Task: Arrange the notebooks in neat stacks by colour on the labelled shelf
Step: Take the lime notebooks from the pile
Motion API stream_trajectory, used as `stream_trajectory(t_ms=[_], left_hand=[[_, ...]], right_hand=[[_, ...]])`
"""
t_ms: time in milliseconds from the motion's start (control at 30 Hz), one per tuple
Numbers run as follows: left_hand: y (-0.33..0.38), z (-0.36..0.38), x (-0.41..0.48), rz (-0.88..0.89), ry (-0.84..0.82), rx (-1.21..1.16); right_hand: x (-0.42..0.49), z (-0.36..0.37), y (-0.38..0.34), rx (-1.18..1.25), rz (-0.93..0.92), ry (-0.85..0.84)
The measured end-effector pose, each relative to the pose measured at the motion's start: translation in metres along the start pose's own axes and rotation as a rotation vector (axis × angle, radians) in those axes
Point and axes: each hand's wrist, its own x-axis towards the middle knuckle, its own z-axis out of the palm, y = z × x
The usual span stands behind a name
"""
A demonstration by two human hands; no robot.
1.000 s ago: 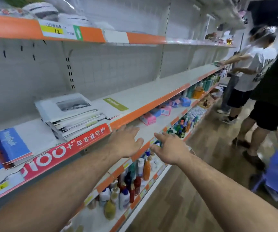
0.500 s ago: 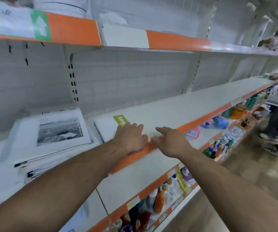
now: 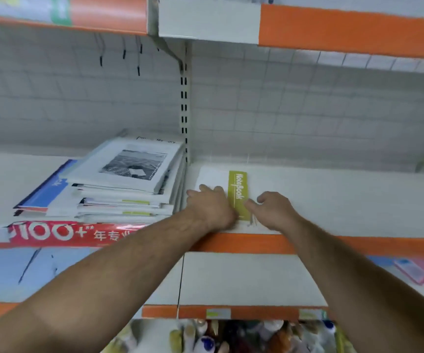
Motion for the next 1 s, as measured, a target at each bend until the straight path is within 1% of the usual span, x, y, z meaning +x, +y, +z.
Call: stream_trajectory(t_ms=[100,167,267,367,400,600,700,733,867,1000], left_hand=[[0.004,-0.004,-0.005,0.012,0.034,-0.068],[0.010,-0.007,-0.005,0.028,0.023,-0.129],[0.014,-0.007,-0.008,-0.042,0.030,-0.338],[0.006,-0.005,-0.008,-0.121,0.047,-0.546],[0.003,-0.005,-0.008,-0.137,0.047,-0.580],[0.000,-0.004,-0.001,-0.149,0.052,-0.552],[-0.007,-0.003,0.005,-0.153,0.069,-0.673],[-0.008,-0.004,0.005,-0.149,0.071,-0.681],[-0.013,-0.006,0.006,-0.108,0.078,-0.663],[-0.017,-0.006,0.004,-0.053,0.058,-0.612]], right_hand=[[0.011,-0.003,0.008,0.104,0.007,-0.032],[0.016,-0.007,0.015,0.177,0.031,-0.043],[0.022,-0.012,0.026,0.305,0.072,-0.061],[0.028,-0.012,0.033,0.487,0.100,-0.071],[0.029,-0.011,0.035,0.532,0.110,-0.079],[0.028,-0.010,0.036,0.592,0.113,-0.053],[0.029,-0.008,0.036,0.632,0.163,-0.015],[0.031,-0.007,0.037,0.668,0.188,-0.007],[0.035,-0.008,0.039,0.846,0.286,0.011],[0.036,-0.010,0.038,0.884,0.304,0.008]])
